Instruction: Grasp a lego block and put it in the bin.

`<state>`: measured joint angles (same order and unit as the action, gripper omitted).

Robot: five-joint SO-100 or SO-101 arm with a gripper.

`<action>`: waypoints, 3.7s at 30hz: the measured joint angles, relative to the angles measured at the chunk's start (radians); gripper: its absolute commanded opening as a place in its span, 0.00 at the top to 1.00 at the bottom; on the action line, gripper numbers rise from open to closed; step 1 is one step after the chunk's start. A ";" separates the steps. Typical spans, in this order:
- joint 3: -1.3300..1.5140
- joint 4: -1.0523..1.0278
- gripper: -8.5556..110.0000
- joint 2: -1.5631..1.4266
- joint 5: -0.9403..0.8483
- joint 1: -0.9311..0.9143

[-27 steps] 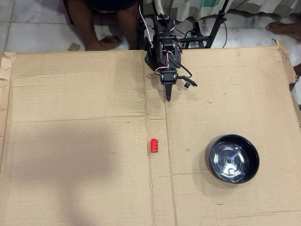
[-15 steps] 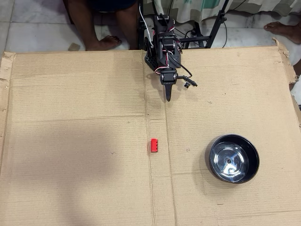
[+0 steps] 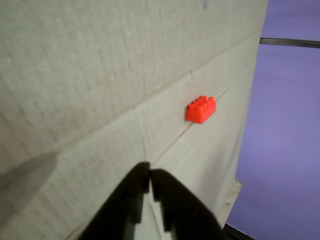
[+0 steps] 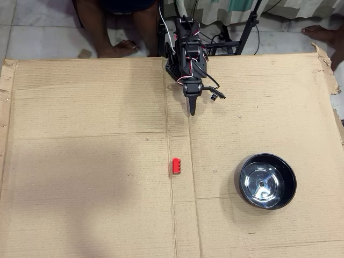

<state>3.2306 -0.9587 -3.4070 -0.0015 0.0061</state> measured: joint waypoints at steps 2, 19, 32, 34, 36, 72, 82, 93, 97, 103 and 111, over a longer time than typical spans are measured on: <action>0.000 0.000 0.93 0.000 0.000 0.000; 0.000 0.000 0.93 0.000 0.000 0.000; -0.032 -0.005 0.92 0.008 0.006 0.000; -0.083 -0.005 0.92 0.048 0.006 0.000; -0.147 -0.006 0.92 0.107 0.006 0.000; -1.706 -0.209 0.92 1.779 0.996 -0.179; -1.707 -0.209 0.91 1.784 1.488 -0.207; -1.712 -0.196 0.69 1.942 1.473 -0.219; -1.712 -0.146 0.67 2.005 1.460 -0.207; -1.712 -0.087 0.67 2.071 1.462 -0.202; -1.717 -0.023 0.67 2.131 1.466 -0.160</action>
<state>1.5140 -0.9817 -1.2763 1.4650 -0.1534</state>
